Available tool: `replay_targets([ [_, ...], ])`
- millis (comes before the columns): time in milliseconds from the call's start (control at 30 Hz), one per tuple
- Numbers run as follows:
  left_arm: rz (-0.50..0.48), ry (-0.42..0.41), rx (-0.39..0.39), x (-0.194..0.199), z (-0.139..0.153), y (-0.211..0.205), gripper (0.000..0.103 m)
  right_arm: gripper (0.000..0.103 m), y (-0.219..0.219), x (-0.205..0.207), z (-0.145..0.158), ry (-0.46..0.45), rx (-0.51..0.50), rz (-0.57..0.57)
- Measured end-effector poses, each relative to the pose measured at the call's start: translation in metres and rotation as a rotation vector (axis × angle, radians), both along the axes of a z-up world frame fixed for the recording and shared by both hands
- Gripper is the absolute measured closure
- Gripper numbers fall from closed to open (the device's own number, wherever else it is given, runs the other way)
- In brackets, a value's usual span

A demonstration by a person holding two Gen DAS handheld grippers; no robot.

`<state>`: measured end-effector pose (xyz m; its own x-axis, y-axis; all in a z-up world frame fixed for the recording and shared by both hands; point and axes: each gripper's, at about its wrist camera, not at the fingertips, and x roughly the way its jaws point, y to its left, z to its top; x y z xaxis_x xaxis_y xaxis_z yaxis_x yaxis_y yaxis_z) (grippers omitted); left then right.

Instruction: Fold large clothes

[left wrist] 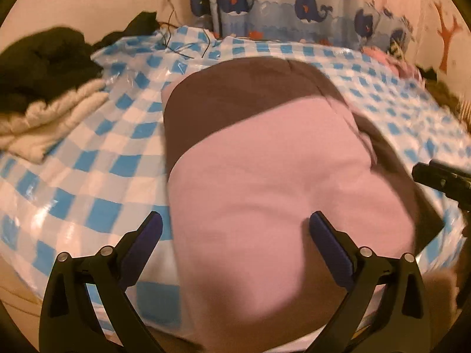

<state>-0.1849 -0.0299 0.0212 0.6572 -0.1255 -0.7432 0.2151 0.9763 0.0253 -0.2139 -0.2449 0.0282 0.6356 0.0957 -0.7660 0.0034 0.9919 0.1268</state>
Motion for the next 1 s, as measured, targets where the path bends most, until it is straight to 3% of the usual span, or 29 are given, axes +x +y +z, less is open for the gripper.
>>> replay_targets([
  [67, -0.003, 0.028, -0.006, -0.003, -0.002, 0.000, 0.007, 0.006, 0.015, 0.012, -0.043, 0.141, -0.066, 0.035],
  [167, 0.022, 0.076, 0.001, -0.010, 0.000, 0.004, 0.007, 0.006, -0.010, 0.018, -0.061, 0.241, 0.098, -0.010],
  [267, 0.020, 0.076, 0.024, -0.022, 0.006, 0.011, 0.007, 0.006, -0.005, 0.007, -0.027, 0.198, 0.047, -0.027],
  [367, 0.046, 0.087, 0.019, -0.027, 0.010, 0.021, 0.007, 0.006, 0.006, -0.013, 0.016, 0.019, 0.014, -0.018],
  [433, 0.067, 0.108, -0.007, -0.026, 0.010, 0.027, 0.007, 0.006, 0.015, -0.021, 0.030, -0.055, -0.008, -0.004],
  [467, 0.078, 0.123, -0.014, -0.026, 0.010, 0.029, 0.007, 0.006, 0.025, -0.018, 0.024, -0.041, -0.013, 0.011],
  [567, 0.077, 0.125, -0.015, -0.028, 0.015, 0.029, 0.007, 0.006, 0.026, 0.011, -0.046, 0.250, 0.001, 0.077],
  [633, 0.057, 0.117, -0.006, -0.031, 0.021, 0.028, 0.007, 0.006, 0.009, 0.013, -0.071, 0.331, 0.192, 0.039],
  [667, 0.050, 0.109, -0.002, -0.032, 0.025, 0.029, 0.007, 0.006, 0.005, 0.012, -0.067, 0.319, 0.210, 0.035],
  [767, 0.063, 0.110, -0.014, -0.028, 0.030, 0.036, 0.007, 0.006, 0.006, -0.001, -0.028, 0.203, 0.128, 0.010],
  [900, 0.091, 0.096, -0.012, -0.022, 0.037, 0.033, 0.007, 0.006, 0.029, -0.014, 0.043, -0.059, -0.063, -0.025],
  [1000, 0.095, 0.073, 0.006, -0.022, 0.045, 0.026, 0.007, 0.006, 0.035, -0.005, 0.067, -0.156, -0.071, -0.015],
])
